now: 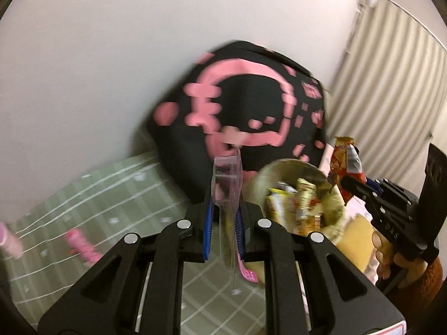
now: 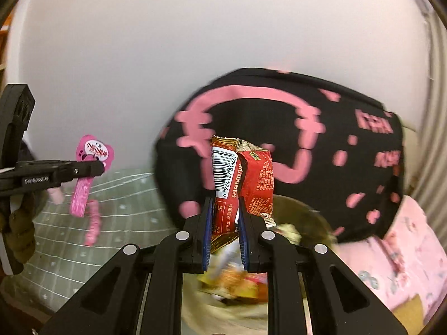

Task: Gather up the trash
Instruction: 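Carry the clear plastic and red wrappers over the yellow trash bag and open both grippers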

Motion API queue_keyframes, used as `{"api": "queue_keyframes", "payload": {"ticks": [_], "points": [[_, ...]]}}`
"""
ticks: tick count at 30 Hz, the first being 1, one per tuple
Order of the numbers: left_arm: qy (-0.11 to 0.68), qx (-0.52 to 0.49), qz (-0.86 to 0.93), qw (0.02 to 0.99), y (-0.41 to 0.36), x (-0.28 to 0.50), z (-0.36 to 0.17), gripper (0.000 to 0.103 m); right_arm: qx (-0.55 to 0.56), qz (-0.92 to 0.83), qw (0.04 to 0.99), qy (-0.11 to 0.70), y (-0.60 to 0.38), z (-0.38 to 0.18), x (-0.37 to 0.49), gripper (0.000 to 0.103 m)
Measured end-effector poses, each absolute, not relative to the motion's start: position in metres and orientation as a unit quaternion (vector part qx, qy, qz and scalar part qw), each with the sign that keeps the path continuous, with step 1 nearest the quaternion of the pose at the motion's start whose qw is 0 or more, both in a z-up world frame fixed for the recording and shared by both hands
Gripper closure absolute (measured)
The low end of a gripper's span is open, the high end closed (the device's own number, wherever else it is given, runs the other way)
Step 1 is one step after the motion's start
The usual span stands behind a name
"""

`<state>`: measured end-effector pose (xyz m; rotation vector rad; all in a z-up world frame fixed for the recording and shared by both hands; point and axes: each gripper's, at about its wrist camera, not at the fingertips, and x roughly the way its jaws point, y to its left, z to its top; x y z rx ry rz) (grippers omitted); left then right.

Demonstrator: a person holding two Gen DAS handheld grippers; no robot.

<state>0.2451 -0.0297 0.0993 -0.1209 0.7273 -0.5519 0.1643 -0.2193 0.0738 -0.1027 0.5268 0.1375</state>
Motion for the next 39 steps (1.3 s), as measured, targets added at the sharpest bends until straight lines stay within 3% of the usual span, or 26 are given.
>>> {"api": "queue_keyframes", "payload": {"ticks": [11,19,20,21,22,27,34,39], "points": [[0.393,-0.033,-0.392,0.831,-0.147,0.28,0.069,0.09,-0.022,-0.021,0.961,0.273,-0.29,0.071,0.152,0.086],[0.466,-0.014,-0.409,0.784,-0.195,0.314,0.023,0.09,-0.024,-0.033,0.954,0.297,-0.295,0.057,0.174,0.086],[0.473,-0.003,-0.411,0.779,-0.198,0.315,0.017,0.087,-0.021,-0.035,0.952,0.304,-0.296,0.054,0.179,0.086],[0.475,0.015,-0.413,0.776,-0.2,0.313,0.013,0.077,-0.018,-0.035,0.951,0.308,-0.296,0.052,0.183,0.086],[0.474,0.022,-0.415,0.776,-0.199,0.312,0.013,0.068,-0.013,-0.036,0.95,0.311,-0.296,0.05,0.187,0.086],[0.458,0.01,-0.423,0.782,-0.173,0.309,0.029,0.056,-0.018,-0.036,0.945,0.324,-0.283,0.046,0.205,0.086],[0.418,0.003,-0.382,0.824,-0.125,0.313,0.05,0.052,-0.019,-0.008,0.938,0.347,-0.252,0.03,0.235,0.086],[0.415,-0.007,-0.354,0.838,-0.089,0.322,0.049,0.052,-0.004,0.007,0.918,0.397,-0.236,-0.013,0.259,0.086]]}}
